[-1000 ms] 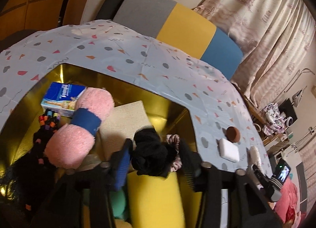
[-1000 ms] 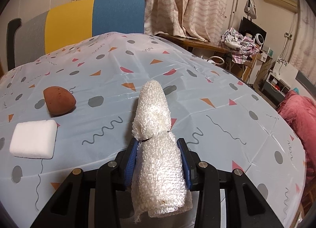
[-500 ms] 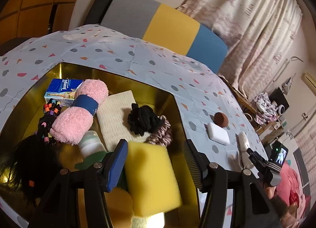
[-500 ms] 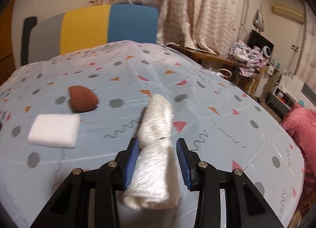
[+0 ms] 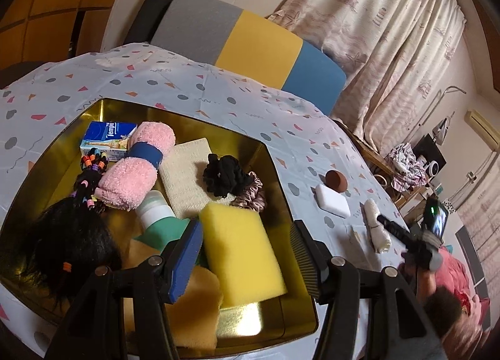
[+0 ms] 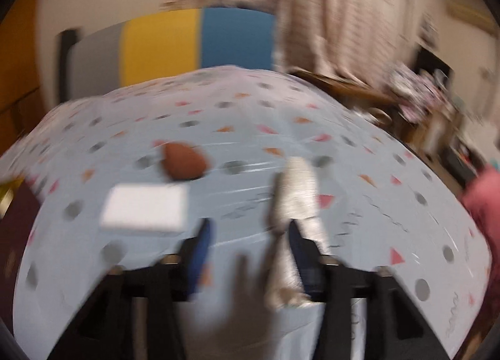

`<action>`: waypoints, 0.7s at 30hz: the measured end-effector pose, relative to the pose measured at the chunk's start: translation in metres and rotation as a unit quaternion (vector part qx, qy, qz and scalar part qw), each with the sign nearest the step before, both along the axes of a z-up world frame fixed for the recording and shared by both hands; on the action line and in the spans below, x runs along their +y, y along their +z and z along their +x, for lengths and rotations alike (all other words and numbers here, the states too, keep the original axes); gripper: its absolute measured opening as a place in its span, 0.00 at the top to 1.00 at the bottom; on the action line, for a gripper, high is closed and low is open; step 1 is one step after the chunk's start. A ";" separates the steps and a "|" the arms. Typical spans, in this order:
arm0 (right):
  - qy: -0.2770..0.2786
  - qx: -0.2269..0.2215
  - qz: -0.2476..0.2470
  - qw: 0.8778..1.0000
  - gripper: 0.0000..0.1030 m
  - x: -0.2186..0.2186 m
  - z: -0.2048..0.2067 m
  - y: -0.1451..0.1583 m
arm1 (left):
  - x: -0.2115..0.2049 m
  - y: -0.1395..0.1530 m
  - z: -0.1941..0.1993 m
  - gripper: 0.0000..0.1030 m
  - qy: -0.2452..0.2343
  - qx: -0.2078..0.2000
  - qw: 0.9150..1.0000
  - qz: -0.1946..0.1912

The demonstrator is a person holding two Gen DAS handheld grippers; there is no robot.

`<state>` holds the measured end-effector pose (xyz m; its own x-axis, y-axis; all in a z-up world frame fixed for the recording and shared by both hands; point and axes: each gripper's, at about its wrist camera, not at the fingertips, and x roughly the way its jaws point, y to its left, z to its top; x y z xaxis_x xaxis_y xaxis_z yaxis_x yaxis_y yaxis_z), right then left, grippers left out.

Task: Organize rigid objects
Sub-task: 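Carry the white mesh pouf into the gold tray with the right gripper and release it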

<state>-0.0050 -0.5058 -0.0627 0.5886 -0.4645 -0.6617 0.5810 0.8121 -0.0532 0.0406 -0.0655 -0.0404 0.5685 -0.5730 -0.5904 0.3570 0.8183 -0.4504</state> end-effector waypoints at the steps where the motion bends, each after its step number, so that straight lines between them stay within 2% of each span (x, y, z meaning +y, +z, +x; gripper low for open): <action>1: -0.011 0.009 0.005 1.000 0.37 -0.010 0.004 -0.002 | 0.000 0.000 -0.001 0.43 0.000 -0.001 1.000 0.002; 4: -0.038 0.070 0.029 0.996 0.37 -0.045 0.026 -0.017 | 0.000 0.000 -0.003 0.43 -0.003 -0.004 1.000 0.004; 7: -0.054 0.087 0.069 0.992 0.38 -0.069 0.037 -0.031 | -0.001 0.001 -0.004 0.43 -0.007 -0.005 1.000 0.007; 9: -0.060 0.098 0.086 0.990 0.42 -0.081 0.041 -0.039 | -0.002 0.002 -0.006 0.43 -0.009 -0.009 1.000 0.015; 11: -0.059 0.105 0.098 0.988 0.54 -0.087 0.042 -0.046 | -0.003 0.002 -0.006 0.43 -0.010 -0.013 1.000 0.020; 12: -0.053 0.098 0.103 0.988 0.57 -0.087 0.041 -0.046 | -0.003 0.002 -0.005 0.43 -0.011 -0.013 1.000 0.022; 13: -0.044 0.094 0.103 0.989 0.65 -0.086 0.040 -0.045 | -0.003 0.002 -0.005 0.43 -0.010 -0.012 1.000 0.021; 16: -0.033 0.090 0.095 0.991 0.66 -0.074 0.034 -0.039 | -0.002 0.000 -0.003 0.43 -0.008 -0.008 1.000 0.018; 21: 0.021 0.040 0.095 0.994 0.66 -0.032 0.023 -0.009 | -0.001 -0.003 -0.005 0.43 -0.011 -0.007 1.000 0.014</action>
